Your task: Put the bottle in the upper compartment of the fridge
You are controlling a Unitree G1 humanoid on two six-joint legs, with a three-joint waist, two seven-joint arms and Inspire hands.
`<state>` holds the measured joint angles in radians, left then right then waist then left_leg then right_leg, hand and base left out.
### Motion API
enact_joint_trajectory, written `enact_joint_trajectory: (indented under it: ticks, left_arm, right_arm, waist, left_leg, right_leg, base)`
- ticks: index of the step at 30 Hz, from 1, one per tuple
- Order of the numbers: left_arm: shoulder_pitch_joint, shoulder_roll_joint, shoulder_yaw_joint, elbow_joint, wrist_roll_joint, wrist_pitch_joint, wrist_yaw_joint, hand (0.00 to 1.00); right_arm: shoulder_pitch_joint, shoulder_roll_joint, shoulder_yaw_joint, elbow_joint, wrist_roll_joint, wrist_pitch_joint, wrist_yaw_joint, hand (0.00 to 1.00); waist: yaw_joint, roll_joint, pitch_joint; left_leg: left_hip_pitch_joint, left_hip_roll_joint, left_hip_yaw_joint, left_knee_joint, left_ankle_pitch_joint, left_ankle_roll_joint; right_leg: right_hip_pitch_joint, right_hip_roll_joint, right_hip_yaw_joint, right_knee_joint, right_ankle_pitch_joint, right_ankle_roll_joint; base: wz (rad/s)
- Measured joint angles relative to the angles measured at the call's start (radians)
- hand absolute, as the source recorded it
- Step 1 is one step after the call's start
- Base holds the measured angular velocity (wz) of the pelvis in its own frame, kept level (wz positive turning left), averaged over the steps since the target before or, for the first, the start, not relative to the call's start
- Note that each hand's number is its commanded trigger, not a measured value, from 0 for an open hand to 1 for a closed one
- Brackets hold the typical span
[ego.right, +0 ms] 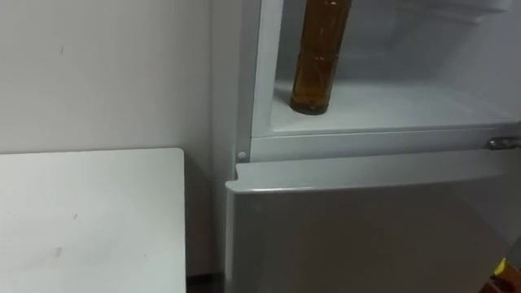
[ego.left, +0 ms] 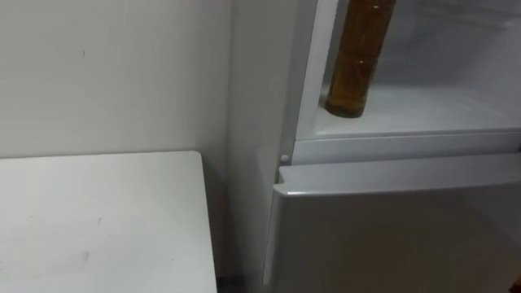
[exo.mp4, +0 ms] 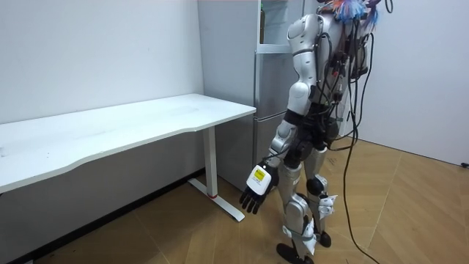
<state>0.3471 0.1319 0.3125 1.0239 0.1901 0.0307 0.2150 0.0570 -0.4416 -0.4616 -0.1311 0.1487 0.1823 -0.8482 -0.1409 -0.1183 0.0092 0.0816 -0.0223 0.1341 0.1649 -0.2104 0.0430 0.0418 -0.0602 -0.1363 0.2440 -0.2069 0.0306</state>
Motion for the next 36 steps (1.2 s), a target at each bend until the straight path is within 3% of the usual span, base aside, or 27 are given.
enact_joint_trajectory:
  ticks: [2,5,7,9,11,13,16,20,25,29,36]
  left_arm:
    - [0.0,0.0,0.0,0.021,0.0,-0.009,0.0,0.0]
    - [-0.002,0.001,-0.002,0.038,0.0,-0.009,0.0,0.0]
    - [-0.009,0.006,-0.005,0.056,0.001,-0.011,0.0,0.0]
    - [-0.008,0.013,-0.026,0.063,0.0,-0.01,0.0,0.0]
    - [-0.005,0.017,-0.049,0.069,0.0,-0.009,0.002,0.0]
    - [-0.009,0.016,-0.062,0.068,0.0,-0.008,0.006,0.0]
    - [-0.011,0.016,-0.063,0.067,0.0,-0.008,0.01,0.0]
    - [-0.009,0.015,-0.062,0.068,0.001,-0.008,0.017,0.0]
    - [-0.01,0.014,-0.063,0.068,0.001,-0.009,0.018,0.0]
    - [-0.01,0.014,-0.061,0.069,0.001,-0.012,0.018,0.0]
    - [-0.025,0.019,-0.064,0.066,0.024,-0.015,0.011,0.0]
  right_arm:
    - [0.0,0.0,-0.008,-0.035,-0.002,0.024,0.048,0.0]
    - [-0.003,-0.023,-0.034,-0.148,-0.01,0.024,0.07,0.0]
    - [-0.067,-0.081,-0.043,-0.248,-0.039,-0.008,0.089,0.0]
    - [-0.096,-0.113,-0.055,-0.277,-0.045,-0.048,0.106,0.0]
    - [-0.114,-0.118,-0.061,-0.319,-0.046,-0.098,0.13,0.0]
    - [-0.147,-0.121,-0.062,-0.369,-0.086,-0.147,0.178,0.0]
    - [-0.159,-0.126,-0.062,-0.408,-0.118,-0.207,0.246,0.0]
    - [-0.158,-0.126,-0.061,-0.44,-0.118,-0.228,0.323,0.0]
    - [-0.159,-0.126,-0.057,-0.44,-0.11,-0.238,0.373,0.0]
    - [-0.159,-0.126,-0.032,-0.441,-0.072,-0.239,0.407,0.0]
    - [-0.159,-0.125,0.049,-0.434,0.002,-0.257,0.512,0.0]
  waist:
    - [-0.001,0.0,0.0]
    - [0.0,-0.003,-0.0003]
    - [0.004,-0.019,-0.0009]
    - [0.013,-0.03,-0.0071]
    - [0.029,-0.036,-0.013]
    - [0.046,-0.046,-0.0124]
    - [0.067,-0.039,-0.0124]
    - [0.073,-0.01,-0.0091]
    - [0.076,0.007,-0.0134]
    - [0.084,0.005,-0.0118]
    - [0.103,-0.021,-0.0069]
  left_leg:
    - [-0.001,0.001,0.001,0.001,0.001,-0.001]
    - [-0.001,0.004,0.002,0.002,0.002,-0.004]
    - [-0.001,0.009,0.001,0.005,0.004,-0.01]
    - [0.0,0.015,-0.002,0.008,0.005,-0.015]
    - [-0.004,0.021,-0.003,0.018,0.001,-0.02]
    - [-0.009,0.029,-0.005,0.029,-0.005,-0.025]
    - [-0.018,0.034,-0.007,0.038,-0.01,-0.026]
    - [-0.017,0.037,-0.009,0.032,-0.011,-0.025]
    - [-0.014,0.036,-0.009,0.023,-0.01,-0.026]
    - [-0.003,0.038,-0.008,0.016,-0.009,-0.027]
    - [-0.002,0.043,-0.008,0.021,-0.009,-0.028]
  right_leg:
    - [-0.007,0.0,0.001,0.014,-0.002,-0.002]
    - [-0.006,0.002,-0.001,0.016,-0.004,-0.005]
    - [-0.004,0.008,-0.003,0.002,-0.004,-0.01]
    - [0.011,0.016,-0.008,-0.025,0.002,-0.017]
    - [0.016,0.022,-0.01,-0.035,0.007,-0.021]
    - [0.016,0.029,-0.011,-0.045,0.015,-0.027]
    - [0.017,0.032,-0.016,-0.044,0.022,-0.028]
    - [0.025,0.031,-0.022,-0.041,0.022,-0.028]
    - [0.027,0.031,-0.029,-0.041,0.022,-0.028]
    - [0.034,0.031,-0.031,-0.041,0.022,-0.028]
    - [0.047,0.033,-0.025,-0.059,0.024,-0.031]
  base:
    - [-0.04]
    - [-0.01]
    - [0.0]
    - [0.09]
    - [0.03]
    - [0.0]
    - [0.02]
    - [0.01]
    - [0.0]
    - [-0.01]
    - [0.0]
